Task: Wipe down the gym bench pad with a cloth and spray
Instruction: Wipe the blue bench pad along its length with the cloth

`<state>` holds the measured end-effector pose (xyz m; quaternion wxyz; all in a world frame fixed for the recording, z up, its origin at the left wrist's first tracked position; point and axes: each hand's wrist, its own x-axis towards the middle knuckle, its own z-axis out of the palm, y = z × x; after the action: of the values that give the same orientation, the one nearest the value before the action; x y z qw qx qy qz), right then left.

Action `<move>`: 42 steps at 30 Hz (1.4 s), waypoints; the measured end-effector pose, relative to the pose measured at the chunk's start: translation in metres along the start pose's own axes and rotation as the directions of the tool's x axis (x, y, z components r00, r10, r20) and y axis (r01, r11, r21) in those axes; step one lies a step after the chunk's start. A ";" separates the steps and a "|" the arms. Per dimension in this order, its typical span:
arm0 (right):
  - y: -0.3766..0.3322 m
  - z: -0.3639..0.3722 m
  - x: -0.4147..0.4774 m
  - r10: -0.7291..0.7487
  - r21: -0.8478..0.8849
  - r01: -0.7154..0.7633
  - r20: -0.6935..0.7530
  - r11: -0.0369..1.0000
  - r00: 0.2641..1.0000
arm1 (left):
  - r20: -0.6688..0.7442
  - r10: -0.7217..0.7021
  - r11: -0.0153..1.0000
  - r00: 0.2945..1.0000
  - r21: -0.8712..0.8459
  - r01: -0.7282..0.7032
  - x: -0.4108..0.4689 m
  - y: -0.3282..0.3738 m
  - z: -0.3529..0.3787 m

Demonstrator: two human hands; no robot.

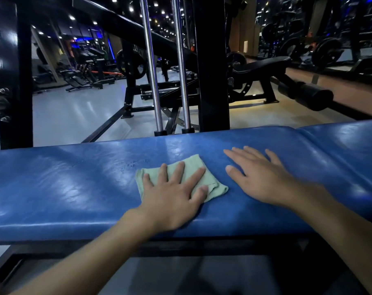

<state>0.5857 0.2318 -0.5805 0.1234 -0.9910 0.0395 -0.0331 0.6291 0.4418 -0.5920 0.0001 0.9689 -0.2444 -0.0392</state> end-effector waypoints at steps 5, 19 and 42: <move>-0.010 0.018 0.006 -0.012 -0.076 0.019 0.090 0.997 0.996 | 0.047 0.046 0.999 0.998 -0.001 -0.046 0.071 -0.026 -0.009; -0.012 0.017 0.002 0.019 -0.073 -0.015 0.049 0.997 0.999 | 0.056 0.085 0.996 0.995 0.024 -0.086 0.178 -0.051 -0.021; -0.021 0.018 0.004 0.074 -0.099 -0.068 0.054 0.993 0.996 | 0.030 0.128 0.992 0.991 -0.010 -0.127 0.019 -0.026 -0.003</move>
<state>0.5922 0.2561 -0.5929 0.0775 -0.9943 0.0727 0.0020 0.6583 0.4560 -0.5913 0.0025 0.9506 -0.3056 -0.0551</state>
